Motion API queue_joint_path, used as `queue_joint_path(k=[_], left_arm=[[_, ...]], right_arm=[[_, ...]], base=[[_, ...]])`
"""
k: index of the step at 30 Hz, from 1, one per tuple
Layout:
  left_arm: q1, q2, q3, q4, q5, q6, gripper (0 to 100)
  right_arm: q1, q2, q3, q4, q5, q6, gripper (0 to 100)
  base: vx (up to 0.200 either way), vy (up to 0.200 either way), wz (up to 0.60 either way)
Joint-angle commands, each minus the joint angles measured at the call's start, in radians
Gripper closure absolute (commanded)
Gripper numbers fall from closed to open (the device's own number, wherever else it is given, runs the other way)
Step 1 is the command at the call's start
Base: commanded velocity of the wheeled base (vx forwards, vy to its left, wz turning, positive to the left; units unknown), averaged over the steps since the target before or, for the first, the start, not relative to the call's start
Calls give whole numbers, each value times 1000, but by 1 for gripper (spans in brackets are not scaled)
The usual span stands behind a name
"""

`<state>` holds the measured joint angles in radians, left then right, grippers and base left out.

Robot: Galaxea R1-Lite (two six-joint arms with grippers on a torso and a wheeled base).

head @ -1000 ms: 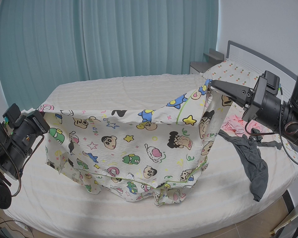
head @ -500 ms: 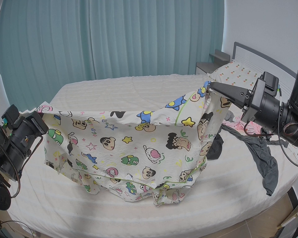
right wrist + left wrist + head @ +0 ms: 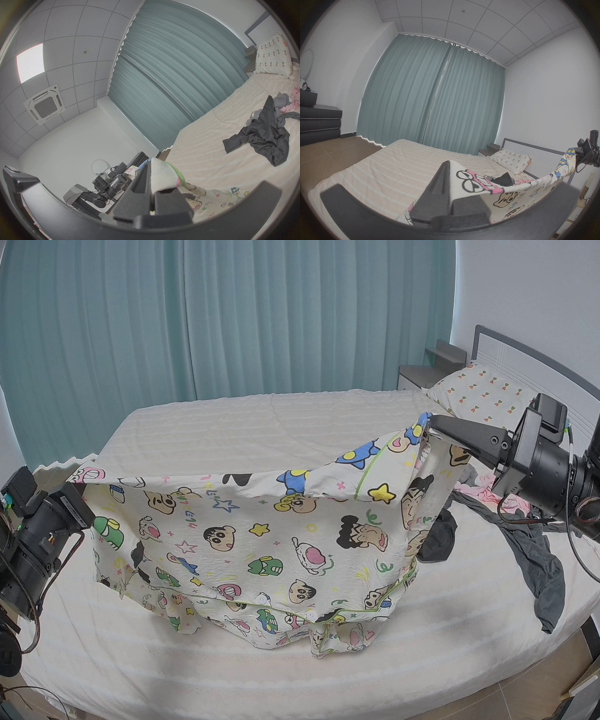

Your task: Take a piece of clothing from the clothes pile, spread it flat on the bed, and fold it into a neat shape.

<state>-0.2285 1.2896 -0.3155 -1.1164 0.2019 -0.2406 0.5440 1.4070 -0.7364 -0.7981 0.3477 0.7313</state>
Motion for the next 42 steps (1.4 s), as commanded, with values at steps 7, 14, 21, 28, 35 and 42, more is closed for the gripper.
queue_joint_path(k=[7, 14, 21, 28, 35, 42], left_arm=[[-3, -59, 27, 0, 1, 0, 100], [-5, -156, 67, 52, -1, 0, 100], [-5, -250, 62, 125, -2, 3, 100], [-15, -309, 42, 191, -2, 12, 100], [-15, -311, 3, 199, -1, 15, 100], [-15, -303, 9, 290, -4, 14, 100]], right_arm=[[37, -122, 54, 0, 1, -10, 100], [56, -200, 92, 2, 1, -24, 100], [59, -252, 124, 3, 7, -27, 100], [57, -283, 132, 5, 7, -27, 100], [51, -280, 123, 5, 7, -27, 100], [43, -263, 124, 7, 10, -27, 100]], base=[[-200, 0, 0], [-200, 0, 0], [-200, 0, 0], [-29, 0, 0], [0, 0, 0], [0, 0, 0]])
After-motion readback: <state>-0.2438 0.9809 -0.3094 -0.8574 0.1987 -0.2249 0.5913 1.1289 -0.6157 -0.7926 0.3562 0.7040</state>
